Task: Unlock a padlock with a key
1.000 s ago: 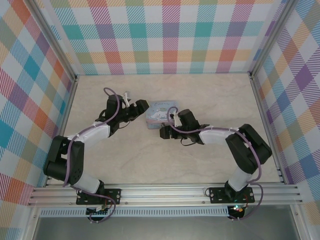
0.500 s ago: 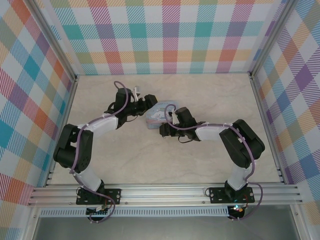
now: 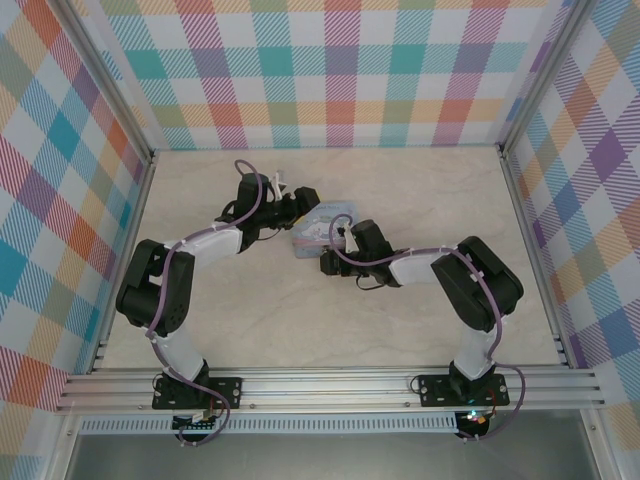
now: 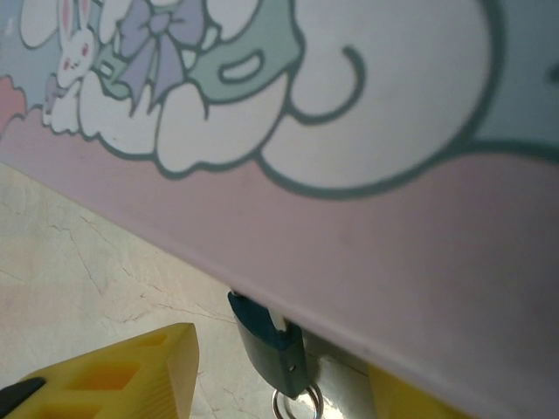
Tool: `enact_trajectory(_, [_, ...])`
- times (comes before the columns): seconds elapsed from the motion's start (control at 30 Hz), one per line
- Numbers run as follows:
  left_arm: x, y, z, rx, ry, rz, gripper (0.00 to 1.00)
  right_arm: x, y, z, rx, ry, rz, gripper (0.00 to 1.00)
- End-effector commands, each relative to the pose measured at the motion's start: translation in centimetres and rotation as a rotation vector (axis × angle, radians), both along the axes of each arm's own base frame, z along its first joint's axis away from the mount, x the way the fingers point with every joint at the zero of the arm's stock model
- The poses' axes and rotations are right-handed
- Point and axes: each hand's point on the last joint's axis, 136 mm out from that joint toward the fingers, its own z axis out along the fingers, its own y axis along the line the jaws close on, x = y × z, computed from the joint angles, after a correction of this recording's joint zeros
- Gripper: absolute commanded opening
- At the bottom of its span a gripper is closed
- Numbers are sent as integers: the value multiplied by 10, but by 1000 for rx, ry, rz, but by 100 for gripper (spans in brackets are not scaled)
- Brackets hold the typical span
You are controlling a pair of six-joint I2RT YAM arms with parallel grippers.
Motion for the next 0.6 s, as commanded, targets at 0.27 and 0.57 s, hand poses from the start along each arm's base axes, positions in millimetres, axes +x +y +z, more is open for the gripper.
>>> enact_trajectory(0.27, [7, -10, 1, -38, -15, -13, 77, -1, 6, -8, 6, -38, 23, 46])
enact_trajectory(0.57, [9, -10, -6, -35, -1, -7, 77, 1, 9, -15, -2, -33, 27, 40])
